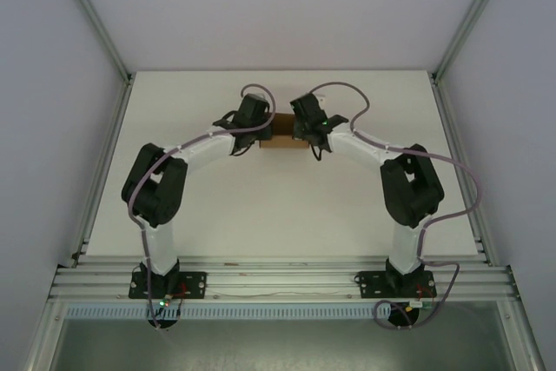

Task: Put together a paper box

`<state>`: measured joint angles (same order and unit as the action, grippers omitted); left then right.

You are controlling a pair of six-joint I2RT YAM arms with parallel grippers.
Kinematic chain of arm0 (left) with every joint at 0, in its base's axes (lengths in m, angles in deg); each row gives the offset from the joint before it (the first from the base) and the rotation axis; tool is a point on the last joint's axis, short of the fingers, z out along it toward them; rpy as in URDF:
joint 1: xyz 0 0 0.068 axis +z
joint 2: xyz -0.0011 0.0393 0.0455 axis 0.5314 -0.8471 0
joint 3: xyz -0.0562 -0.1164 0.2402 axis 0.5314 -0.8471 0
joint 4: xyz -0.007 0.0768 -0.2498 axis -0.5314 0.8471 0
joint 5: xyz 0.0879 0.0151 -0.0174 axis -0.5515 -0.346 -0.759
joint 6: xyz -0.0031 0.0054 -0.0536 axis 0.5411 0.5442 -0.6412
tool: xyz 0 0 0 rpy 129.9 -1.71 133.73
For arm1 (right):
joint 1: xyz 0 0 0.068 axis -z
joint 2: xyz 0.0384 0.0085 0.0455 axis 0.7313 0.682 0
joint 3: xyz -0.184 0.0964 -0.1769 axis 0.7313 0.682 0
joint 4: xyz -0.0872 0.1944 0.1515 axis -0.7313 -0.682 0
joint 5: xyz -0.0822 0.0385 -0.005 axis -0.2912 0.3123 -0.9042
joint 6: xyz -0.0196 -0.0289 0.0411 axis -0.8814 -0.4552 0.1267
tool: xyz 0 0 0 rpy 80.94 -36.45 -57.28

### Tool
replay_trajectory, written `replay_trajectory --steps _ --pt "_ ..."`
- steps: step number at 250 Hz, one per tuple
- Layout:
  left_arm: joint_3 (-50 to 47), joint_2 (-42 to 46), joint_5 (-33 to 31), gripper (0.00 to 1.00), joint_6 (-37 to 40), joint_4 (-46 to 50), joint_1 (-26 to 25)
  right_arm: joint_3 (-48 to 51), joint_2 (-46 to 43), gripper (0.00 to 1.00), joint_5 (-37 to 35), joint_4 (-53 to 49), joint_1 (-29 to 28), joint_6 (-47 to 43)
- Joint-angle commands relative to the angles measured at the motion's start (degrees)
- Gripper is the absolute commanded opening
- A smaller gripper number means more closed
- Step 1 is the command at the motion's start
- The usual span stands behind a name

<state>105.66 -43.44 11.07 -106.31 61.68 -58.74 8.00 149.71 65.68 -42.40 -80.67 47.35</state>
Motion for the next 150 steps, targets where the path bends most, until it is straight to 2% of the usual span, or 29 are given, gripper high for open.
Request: replay_trajectory --steps 1,54,67,82,98,111,140,150 --pt "-3.24 -1.91 2.28 0.00 -3.80 -2.93 -1.20 3.10 -1.72 0.00 -1.23 7.53 -2.08 -0.09" --pt "-6.55 1.34 1.16 0.01 -1.61 -2.96 -2.63 10.28 -4.55 0.00 -3.53 14.21 -2.86 -2.16" --pt "-7.04 2.68 1.12 0.13 -1.28 -2.44 -2.64 12.10 -5.54 0.00 -4.31 15.69 -3.06 -3.07" --pt "-7.51 4.26 1.55 0.33 -0.77 -1.96 -2.63 14.19 -6.57 0.00 -5.13 17.32 -3.40 -4.35" --pt "-7.26 5.55 1.68 0.45 -1.09 -0.45 -2.64 16.53 -7.59 0.00 -5.94 19.78 -3.98 -6.42" --pt "-6.22 6.38 2.49 0.59 -0.93 1.53 -2.65 18.19 -8.09 0.00 -6.89 21.34 -4.60 -7.43" --pt "-5.30 8.49 4.59 0.79 -0.18 4.03 -2.59 20.63 -8.10 0.00 -6.48 23.72 -5.09 -7.53" --pt "-5.30 9.39 5.46 0.99 0.04 4.61 -2.63 21.41 -8.10 0.00 -6.19 24.51 -5.10 -7.60"
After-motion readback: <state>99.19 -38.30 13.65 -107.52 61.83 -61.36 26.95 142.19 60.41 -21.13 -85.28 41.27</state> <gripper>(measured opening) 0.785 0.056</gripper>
